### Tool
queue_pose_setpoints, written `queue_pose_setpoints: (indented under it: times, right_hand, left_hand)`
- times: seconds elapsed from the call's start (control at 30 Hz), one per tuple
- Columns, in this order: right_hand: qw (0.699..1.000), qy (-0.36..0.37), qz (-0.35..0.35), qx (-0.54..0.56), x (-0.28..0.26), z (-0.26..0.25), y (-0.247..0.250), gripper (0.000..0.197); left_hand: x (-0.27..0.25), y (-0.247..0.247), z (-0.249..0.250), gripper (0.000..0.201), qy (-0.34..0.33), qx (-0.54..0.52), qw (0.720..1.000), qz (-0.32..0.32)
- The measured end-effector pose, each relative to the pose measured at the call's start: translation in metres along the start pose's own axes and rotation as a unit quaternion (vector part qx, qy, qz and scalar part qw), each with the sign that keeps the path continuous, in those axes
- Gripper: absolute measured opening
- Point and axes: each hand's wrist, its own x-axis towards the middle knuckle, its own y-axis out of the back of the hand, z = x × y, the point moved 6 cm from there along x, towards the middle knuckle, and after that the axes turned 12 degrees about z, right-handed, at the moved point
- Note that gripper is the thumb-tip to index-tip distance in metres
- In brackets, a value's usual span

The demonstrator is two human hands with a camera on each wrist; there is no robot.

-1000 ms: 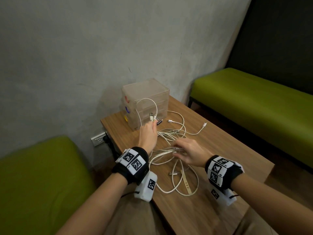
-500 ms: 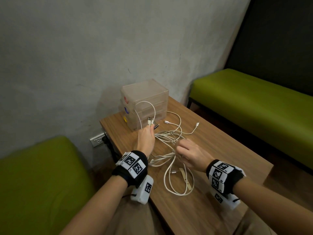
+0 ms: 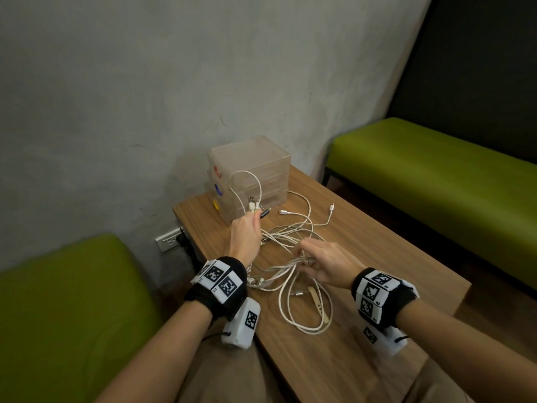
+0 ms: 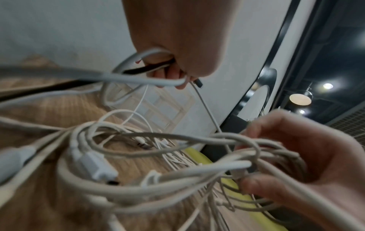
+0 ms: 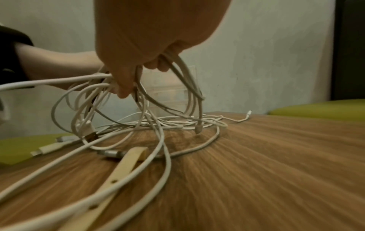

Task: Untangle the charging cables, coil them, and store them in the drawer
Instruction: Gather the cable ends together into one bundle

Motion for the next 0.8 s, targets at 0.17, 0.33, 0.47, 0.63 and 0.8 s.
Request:
queue_pose_setpoints:
  times: [0.17,0.33,0.47,0.63,0.8]
  right_hand:
    - [0.999,-0.001,-0.051,0.001,0.000,0.000,-0.005,0.027]
    - [0.995,-0.049,0.038,0.075,0.005,0.004,0.001,0.015]
    - [0.992,-0.054,0.082,0.078,0.007,-0.001,0.006,0.025]
    - [0.991,-0.063,0.085,0.083,0.006,0.000,0.002,0.027]
    - [0.995,-0.047,0.077,0.045,0.000,0.000,-0.003,0.020]
  left_hand:
    - [0.002,0.003,0.000,0.045,-0.018,-0.016,1.000,-0.003]
    - [0.001,0.006,-0.007,0.039,-0.023,-0.020,1.000,0.004]
    - [-0.002,0.010,-0.014,0.034,-0.016,-0.017,0.999,0.022]
    - [-0.005,0.008,-0.012,0.033,-0.029,0.012,0.999,0.009]
    - [-0.008,0.001,0.009,0.033,-0.112,0.138,0.981,-0.084]
